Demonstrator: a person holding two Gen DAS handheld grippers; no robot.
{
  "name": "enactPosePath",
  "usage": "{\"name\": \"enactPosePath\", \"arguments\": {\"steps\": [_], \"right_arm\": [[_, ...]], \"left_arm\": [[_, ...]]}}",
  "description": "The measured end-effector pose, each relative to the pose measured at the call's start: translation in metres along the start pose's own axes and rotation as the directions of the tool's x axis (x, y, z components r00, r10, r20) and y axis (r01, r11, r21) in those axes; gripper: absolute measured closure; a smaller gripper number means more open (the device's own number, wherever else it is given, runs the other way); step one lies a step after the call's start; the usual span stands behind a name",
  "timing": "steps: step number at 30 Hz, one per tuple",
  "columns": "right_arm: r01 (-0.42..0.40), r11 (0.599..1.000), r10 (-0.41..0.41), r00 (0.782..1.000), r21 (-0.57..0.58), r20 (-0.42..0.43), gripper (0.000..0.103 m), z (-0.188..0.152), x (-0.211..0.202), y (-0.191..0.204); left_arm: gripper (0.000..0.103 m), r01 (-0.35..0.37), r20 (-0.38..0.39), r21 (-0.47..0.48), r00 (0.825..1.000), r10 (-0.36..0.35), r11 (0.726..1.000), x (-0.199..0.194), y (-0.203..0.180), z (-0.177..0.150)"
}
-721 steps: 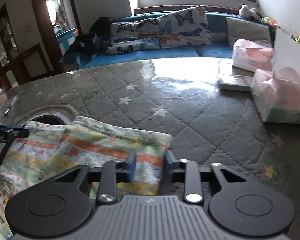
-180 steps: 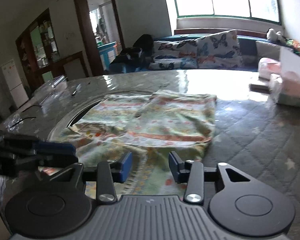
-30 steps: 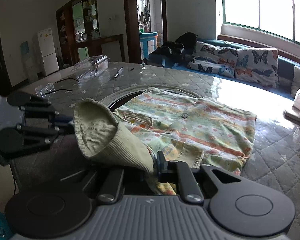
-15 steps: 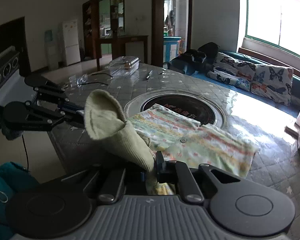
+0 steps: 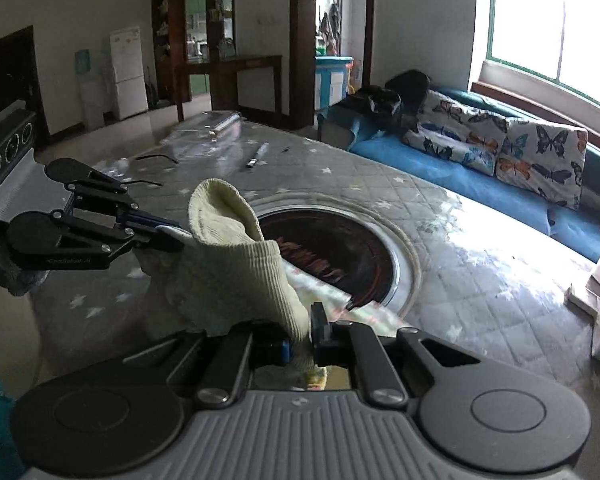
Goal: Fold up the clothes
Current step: 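Lift the collar with the left gripper and fold it toward the hem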
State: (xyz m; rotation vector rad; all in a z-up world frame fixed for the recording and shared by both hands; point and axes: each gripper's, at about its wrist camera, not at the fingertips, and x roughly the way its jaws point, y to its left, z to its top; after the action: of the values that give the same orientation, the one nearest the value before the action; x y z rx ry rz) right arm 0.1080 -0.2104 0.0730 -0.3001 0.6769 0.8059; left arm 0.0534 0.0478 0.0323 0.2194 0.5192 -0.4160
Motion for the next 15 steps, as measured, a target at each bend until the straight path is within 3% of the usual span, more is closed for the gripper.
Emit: {"name": "enactPosePath", "arguments": {"steps": [4, 8, 10, 15], "right_arm": [[0.036, 0.998, -0.034, 0.999, 0.05, -0.034, 0.09, 0.015, 0.036, -0.026], [0.108, 0.985, -0.104, 0.994, 0.136, -0.039, 0.079, 0.006, 0.058, -0.05], [0.151, 0.977, -0.148, 0.989, 0.151, -0.028, 0.07, -0.004, 0.054, -0.054], [0.249, 0.951, -0.258, 0.966, 0.183, 0.028, 0.067, -0.025, 0.033, -0.057]], "left_arm": [[0.094, -0.008, -0.098, -0.065, 0.995, 0.001, 0.998, 0.048, 0.018, 0.002], [0.089, -0.022, -0.175, -0.13, 0.985, -0.001, 0.991, 0.081, 0.033, -0.007], [0.081, -0.032, -0.187, -0.161, 0.982, 0.002, 0.986, 0.085, 0.039, -0.013], [0.055, -0.086, -0.171, -0.191, 0.984, 0.053, 0.978, 0.077, 0.045, -0.015]]}}
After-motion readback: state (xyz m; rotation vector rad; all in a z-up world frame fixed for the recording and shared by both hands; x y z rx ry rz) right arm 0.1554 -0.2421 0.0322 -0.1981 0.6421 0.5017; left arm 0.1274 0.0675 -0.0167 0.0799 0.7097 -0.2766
